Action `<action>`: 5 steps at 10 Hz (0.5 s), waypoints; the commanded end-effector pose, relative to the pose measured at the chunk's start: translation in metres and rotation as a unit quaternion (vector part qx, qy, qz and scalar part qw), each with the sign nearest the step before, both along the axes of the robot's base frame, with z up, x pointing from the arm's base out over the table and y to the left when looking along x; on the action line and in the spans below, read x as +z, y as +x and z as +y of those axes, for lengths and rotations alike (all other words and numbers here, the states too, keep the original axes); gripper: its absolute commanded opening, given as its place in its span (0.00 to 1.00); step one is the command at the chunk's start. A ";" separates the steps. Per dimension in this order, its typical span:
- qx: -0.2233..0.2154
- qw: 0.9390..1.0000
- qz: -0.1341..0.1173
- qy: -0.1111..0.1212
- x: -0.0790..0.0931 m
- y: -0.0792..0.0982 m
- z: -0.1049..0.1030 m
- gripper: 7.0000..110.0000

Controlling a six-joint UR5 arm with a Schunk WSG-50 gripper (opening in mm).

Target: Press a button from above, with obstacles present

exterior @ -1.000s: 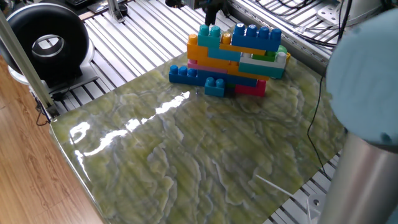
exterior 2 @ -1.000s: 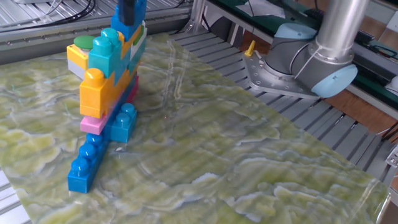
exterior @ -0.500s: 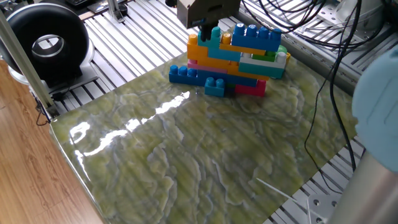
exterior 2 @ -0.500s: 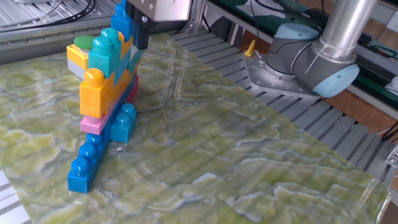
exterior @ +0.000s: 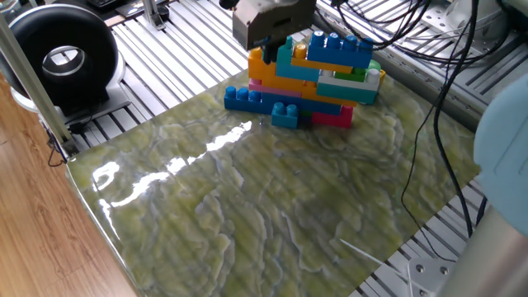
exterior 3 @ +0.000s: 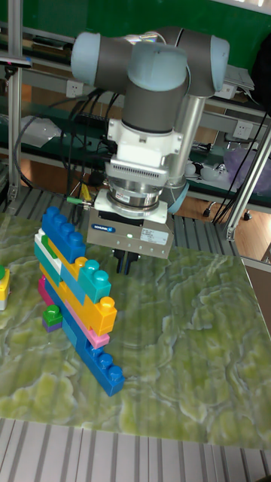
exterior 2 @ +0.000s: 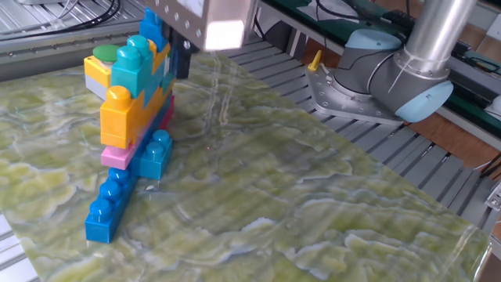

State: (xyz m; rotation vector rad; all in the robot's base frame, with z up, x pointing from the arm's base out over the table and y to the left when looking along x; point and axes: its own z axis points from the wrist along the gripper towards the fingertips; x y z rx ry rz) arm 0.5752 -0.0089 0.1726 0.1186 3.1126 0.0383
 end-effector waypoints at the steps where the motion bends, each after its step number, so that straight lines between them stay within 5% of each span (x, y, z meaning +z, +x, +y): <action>1: 0.032 0.999 0.009 -0.006 -0.018 -0.009 0.007 0.00; 5: 0.035 0.999 0.015 -0.008 -0.015 -0.014 0.006 0.00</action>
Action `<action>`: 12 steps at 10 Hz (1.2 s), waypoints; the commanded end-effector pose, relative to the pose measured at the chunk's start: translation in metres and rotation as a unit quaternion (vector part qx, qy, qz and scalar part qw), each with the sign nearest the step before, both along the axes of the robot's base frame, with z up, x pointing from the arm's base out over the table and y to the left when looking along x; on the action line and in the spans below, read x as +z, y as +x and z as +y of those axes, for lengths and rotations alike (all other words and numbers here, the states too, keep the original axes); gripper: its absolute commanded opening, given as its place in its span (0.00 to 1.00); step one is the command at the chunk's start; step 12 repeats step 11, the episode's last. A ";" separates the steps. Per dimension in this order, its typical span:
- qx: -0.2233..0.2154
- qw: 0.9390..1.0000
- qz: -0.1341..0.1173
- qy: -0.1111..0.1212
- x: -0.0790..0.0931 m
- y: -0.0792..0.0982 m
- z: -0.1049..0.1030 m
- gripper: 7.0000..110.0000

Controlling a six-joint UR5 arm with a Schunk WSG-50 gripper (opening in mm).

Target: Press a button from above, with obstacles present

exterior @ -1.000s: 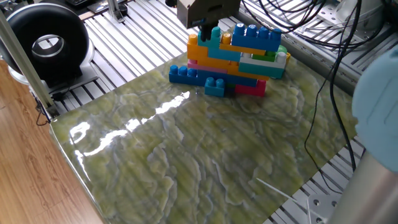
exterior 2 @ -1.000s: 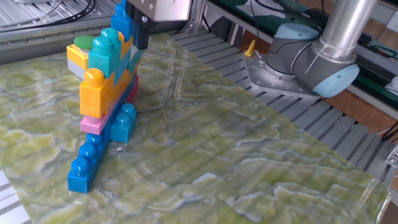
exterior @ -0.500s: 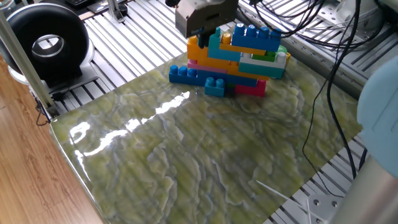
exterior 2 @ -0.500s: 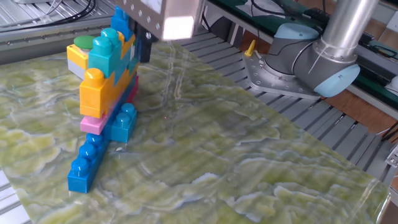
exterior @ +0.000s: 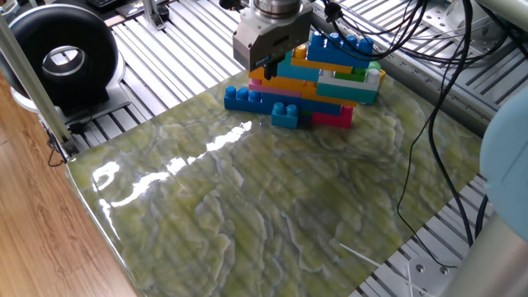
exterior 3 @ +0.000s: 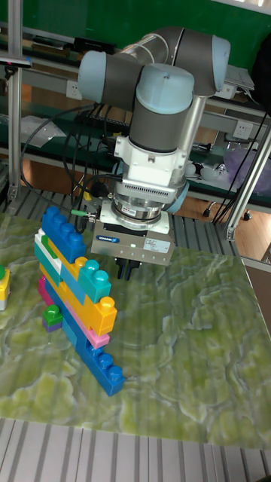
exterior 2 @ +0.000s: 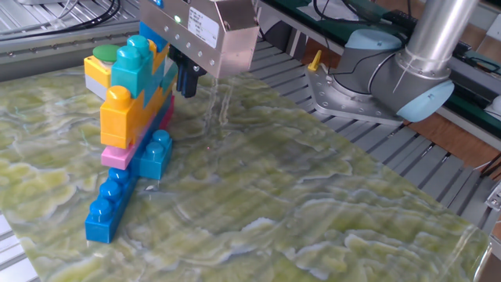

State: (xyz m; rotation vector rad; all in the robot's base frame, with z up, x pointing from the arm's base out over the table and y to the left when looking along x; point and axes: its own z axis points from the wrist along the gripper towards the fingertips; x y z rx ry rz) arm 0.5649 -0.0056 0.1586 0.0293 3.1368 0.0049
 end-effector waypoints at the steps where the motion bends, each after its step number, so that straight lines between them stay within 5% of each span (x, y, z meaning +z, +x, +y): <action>1: 0.005 1.000 0.006 0.003 -0.001 -0.005 0.002 0.00; 12: -0.019 1.000 -0.004 0.015 0.002 0.003 0.005 0.00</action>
